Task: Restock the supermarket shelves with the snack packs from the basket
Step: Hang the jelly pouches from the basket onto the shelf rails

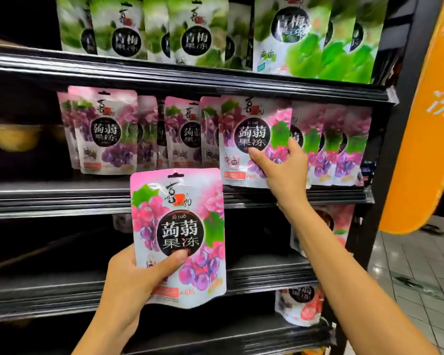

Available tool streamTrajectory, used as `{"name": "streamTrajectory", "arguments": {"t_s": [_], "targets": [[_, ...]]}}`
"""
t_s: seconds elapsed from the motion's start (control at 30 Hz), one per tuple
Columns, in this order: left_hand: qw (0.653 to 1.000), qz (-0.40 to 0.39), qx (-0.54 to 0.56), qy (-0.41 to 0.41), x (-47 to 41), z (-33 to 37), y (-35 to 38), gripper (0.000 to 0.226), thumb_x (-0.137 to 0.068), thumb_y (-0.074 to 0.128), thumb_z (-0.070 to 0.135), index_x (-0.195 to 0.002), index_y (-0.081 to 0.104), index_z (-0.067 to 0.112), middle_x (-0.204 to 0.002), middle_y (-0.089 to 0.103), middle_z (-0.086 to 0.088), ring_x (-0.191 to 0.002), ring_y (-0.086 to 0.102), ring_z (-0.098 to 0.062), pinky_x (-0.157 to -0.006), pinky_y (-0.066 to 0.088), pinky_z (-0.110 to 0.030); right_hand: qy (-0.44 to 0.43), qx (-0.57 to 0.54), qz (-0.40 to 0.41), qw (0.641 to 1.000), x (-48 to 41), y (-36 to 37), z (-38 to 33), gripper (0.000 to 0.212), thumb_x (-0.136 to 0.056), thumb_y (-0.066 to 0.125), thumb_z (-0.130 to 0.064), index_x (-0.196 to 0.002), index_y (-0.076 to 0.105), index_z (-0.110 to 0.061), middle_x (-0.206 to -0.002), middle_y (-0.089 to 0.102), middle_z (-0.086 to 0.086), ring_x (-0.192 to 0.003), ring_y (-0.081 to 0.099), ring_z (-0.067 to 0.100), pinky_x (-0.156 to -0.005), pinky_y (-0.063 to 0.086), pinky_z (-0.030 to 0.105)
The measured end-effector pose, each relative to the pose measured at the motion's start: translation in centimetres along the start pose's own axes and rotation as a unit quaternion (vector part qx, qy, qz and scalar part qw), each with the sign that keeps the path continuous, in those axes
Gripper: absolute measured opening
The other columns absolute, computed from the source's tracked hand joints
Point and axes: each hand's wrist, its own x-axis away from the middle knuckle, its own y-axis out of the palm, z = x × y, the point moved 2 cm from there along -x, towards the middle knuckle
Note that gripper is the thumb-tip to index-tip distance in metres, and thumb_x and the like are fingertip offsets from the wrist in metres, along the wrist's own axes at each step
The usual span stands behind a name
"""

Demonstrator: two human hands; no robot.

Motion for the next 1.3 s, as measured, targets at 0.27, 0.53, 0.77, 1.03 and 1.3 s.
{"name": "streamTrajectory", "arguments": {"t_s": [0.27,0.53,0.77,1.03,1.3], "targets": [[1.000,0.014,-0.011,-0.004,0.5,-1.0,-0.2,0.069,-0.032,0.095,0.050,-0.092,0.076,0.022,-0.090,0.077,-0.011,-0.079,0.075,-0.029,-0.058,0.058,-0.029,0.011,0.045,-0.066,0.997,1.2,-2.6,0.3,0.044,-0.078,0.081,-0.036,-0.109,0.060,-0.012,-0.101,0.072,-0.004,-0.094,0.068,0.006,-0.087,0.056,0.031],[1.000,0.012,-0.010,-0.024,1.1,-1.8,0.5,0.056,-0.040,0.091,0.041,-0.091,0.076,0.023,-0.091,0.077,-0.011,-0.081,0.075,-0.031,-0.060,0.059,-0.034,-0.003,0.127,-0.037,0.991,2.2,-4.4,0.8,0.029,-0.072,0.085,-0.033,-0.084,0.059,-0.036,-0.078,0.069,-0.005,-0.070,0.062,0.014,-0.073,0.055,0.039],[1.000,0.012,-0.011,-0.007,1.0,-1.0,0.7,0.066,-0.035,0.094,0.049,-0.093,0.075,0.023,-0.091,0.077,-0.011,-0.081,0.075,-0.029,-0.060,0.059,-0.030,0.037,0.184,-0.039,0.981,1.2,-3.0,1.4,0.041,-0.074,0.081,-0.045,-0.106,0.068,-0.022,-0.070,0.063,-0.013,-0.064,0.059,0.004,-0.072,0.052,0.032],[1.000,0.015,-0.010,-0.009,1.3,-0.5,0.5,0.043,-0.048,0.088,0.029,-0.089,0.076,0.023,-0.089,0.077,-0.012,-0.079,0.075,-0.030,-0.058,0.059,-0.031,0.003,0.128,-0.038,0.991,1.7,-2.6,1.1,0.026,-0.076,0.083,-0.022,-0.098,0.072,-0.013,-0.066,0.062,-0.016,-0.054,0.056,-0.010,-0.061,0.038,0.001],[1.000,0.008,-0.018,-0.014,1.5,-0.4,0.7,0.044,-0.046,0.091,0.026,-0.088,0.076,0.024,-0.089,0.077,-0.011,-0.079,0.075,-0.030,-0.058,0.058,-0.030,0.029,0.143,-0.011,0.989,1.8,-2.8,1.5,0.032,-0.083,0.078,-0.017,-0.113,0.066,-0.017,-0.084,0.070,-0.005,-0.077,0.069,0.014,-0.081,0.058,0.040]]}}
